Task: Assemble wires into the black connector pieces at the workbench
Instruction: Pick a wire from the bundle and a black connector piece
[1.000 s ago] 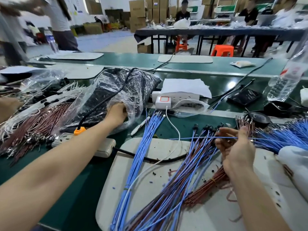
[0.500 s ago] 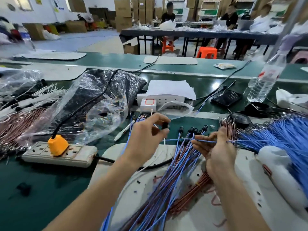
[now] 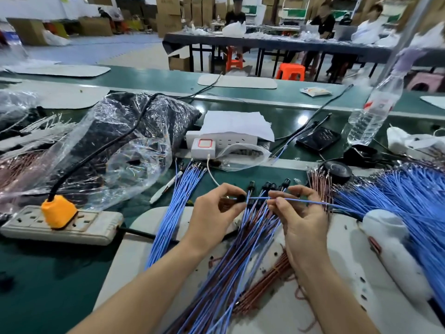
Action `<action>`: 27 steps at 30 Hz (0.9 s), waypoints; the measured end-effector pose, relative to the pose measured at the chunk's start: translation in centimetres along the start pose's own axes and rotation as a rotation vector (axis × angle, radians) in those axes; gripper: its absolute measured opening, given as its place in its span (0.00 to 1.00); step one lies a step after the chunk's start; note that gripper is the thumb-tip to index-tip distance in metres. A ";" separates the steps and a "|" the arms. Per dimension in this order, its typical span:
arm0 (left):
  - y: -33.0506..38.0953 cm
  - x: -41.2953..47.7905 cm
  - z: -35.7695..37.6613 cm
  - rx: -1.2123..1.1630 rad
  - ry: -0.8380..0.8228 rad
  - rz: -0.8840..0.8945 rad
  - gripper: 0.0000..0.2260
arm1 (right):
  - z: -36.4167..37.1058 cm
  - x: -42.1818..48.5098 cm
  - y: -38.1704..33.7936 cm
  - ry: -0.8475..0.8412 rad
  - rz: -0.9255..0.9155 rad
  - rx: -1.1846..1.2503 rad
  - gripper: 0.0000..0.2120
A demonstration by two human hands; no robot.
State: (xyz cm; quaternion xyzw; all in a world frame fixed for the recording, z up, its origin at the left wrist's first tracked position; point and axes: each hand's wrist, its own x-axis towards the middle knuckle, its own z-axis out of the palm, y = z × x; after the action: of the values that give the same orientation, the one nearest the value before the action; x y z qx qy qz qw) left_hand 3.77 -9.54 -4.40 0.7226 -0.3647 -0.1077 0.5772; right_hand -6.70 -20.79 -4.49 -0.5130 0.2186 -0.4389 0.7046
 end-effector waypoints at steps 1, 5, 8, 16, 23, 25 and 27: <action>0.0 0.0 0.0 -0.006 -0.002 -0.003 0.08 | 0.0 -0.2 -0.3 -0.007 -0.023 -0.025 0.11; 0.3 -0.1 0.2 -0.032 0.006 0.016 0.08 | 0.6 -1.0 -1.7 -0.028 -0.166 -0.130 0.10; 0.3 -0.3 0.2 -0.044 0.011 0.025 0.07 | 1.0 -1.6 -2.2 -0.008 -0.248 -0.194 0.10; 0.3 -0.4 0.2 -0.010 -0.004 0.031 0.07 | 1.3 -2.6 -2.7 0.007 -0.459 -0.200 0.08; 0.2 -0.5 0.0 -0.015 -0.021 0.027 0.08 | 1.0 -2.7 -2.8 0.042 -0.603 -0.256 0.09; 0.2 -0.5 0.1 -0.009 -0.026 0.028 0.08 | 1.0 -2.7 -2.8 0.020 -0.622 -0.270 0.09; 0.2 -0.5 0.0 -0.018 -0.030 0.022 0.08 | 1.1 -2.8 -2.7 -0.004 -0.635 -0.294 0.10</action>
State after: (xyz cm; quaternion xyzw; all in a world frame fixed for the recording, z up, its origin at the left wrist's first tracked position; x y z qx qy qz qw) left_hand 3.31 -9.24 -4.35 0.7119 -0.3801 -0.1155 0.5792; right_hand -8.41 -18.06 -2.04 -0.6521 0.1075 -0.5991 0.4520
